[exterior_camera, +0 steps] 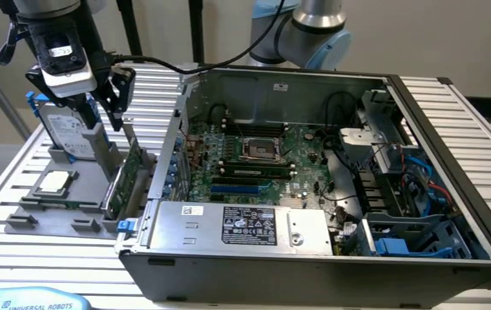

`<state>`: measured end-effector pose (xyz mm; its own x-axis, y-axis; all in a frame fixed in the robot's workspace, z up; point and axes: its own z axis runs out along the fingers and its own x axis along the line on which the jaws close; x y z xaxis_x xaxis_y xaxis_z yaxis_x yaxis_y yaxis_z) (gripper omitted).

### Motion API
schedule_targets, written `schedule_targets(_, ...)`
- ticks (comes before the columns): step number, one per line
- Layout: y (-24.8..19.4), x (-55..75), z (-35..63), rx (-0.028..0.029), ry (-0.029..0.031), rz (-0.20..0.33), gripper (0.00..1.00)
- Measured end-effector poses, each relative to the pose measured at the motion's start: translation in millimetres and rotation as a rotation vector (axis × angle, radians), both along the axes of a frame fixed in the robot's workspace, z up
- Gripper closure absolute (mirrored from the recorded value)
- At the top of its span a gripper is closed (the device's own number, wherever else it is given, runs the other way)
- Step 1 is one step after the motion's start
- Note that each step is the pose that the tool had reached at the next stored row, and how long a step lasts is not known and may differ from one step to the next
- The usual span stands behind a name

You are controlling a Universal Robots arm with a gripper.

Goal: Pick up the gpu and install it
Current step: 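Pick up the gpu and move the gpu toward the slot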

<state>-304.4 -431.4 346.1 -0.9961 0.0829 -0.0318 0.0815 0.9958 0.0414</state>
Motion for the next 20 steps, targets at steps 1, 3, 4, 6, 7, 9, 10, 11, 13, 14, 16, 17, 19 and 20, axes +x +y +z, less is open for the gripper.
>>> schedule_targets(1, 0.0, 0.0, -2.0, 0.0001, 0.0000, 0.000, 0.52)
schedule_targets(3, 0.0, 0.0, -5.6, 0.0000, -0.0001, 0.000, 0.52)
schedule_targets(4, 0.0, 0.0, -7.3, 0.0000, 0.0000, 0.000, 0.52)
schedule_targets(6, 0.0, 0.0, -10.9, 0.0000, 0.0000, 0.000, 0.52)
schedule_targets(7, 0.0, 0.0, -12.8, 0.0000, 0.0000, 0.000, 0.52)
schedule_targets(9, 0.0, 0.0, -16.5, 0.0000, -0.0001, 0.000, 0.52)
schedule_targets(10, 0.0, 0.0, -18.3, 0.0000, 0.0000, -0.001, 0.52)
schedule_targets(11, 0.0, 0.0, -20.1, 0.0000, 0.0000, -0.001, 0.52)
schedule_targets(13, 0.0, 0.0, -23.6, 0.0000, 0.0000, -0.003, 0.52)
schedule_targets(14, 0.0, 0.0, -25.4, 0.0000, 0.0000, -0.004, 0.52)
schedule_targets(16, 0.0, 0.0, -29.2, 0.0000, -0.0001, -0.005, 0.52)
schedule_targets(17, 0.0, 0.0, -31.0, 0.0000, 0.0000, -0.006, 0.52)
schedule_targets(19, 0.0, 0.0, -34.6, 0.0000, 0.0000, -0.007, 0.52)
schedule_targets(20, 0.0, 0.0, -36.4, 0.0000, -0.0001, -0.007, 0.52)
